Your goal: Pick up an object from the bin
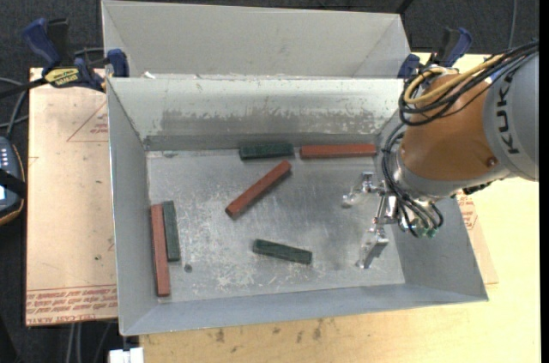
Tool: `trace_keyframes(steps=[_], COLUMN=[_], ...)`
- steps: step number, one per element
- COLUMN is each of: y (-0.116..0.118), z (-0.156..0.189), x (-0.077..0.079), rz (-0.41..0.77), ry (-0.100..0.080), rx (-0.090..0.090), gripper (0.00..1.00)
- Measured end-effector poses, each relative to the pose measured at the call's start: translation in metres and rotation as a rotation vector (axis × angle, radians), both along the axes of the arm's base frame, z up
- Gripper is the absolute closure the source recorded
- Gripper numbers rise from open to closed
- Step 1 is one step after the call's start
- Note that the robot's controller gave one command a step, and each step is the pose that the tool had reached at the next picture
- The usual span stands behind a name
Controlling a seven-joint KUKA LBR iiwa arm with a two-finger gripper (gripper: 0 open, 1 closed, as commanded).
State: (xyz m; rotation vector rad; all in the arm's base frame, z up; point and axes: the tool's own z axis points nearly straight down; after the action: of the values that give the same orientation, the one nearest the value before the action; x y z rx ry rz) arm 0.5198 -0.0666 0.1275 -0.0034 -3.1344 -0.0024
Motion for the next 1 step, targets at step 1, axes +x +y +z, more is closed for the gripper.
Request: trace_keyframes(steps=[1], y=[0.0001], z=[0.0039], x=[0.002], rz=[0.002], ry=[-0.007], rx=[-0.001], gripper=[0.0])
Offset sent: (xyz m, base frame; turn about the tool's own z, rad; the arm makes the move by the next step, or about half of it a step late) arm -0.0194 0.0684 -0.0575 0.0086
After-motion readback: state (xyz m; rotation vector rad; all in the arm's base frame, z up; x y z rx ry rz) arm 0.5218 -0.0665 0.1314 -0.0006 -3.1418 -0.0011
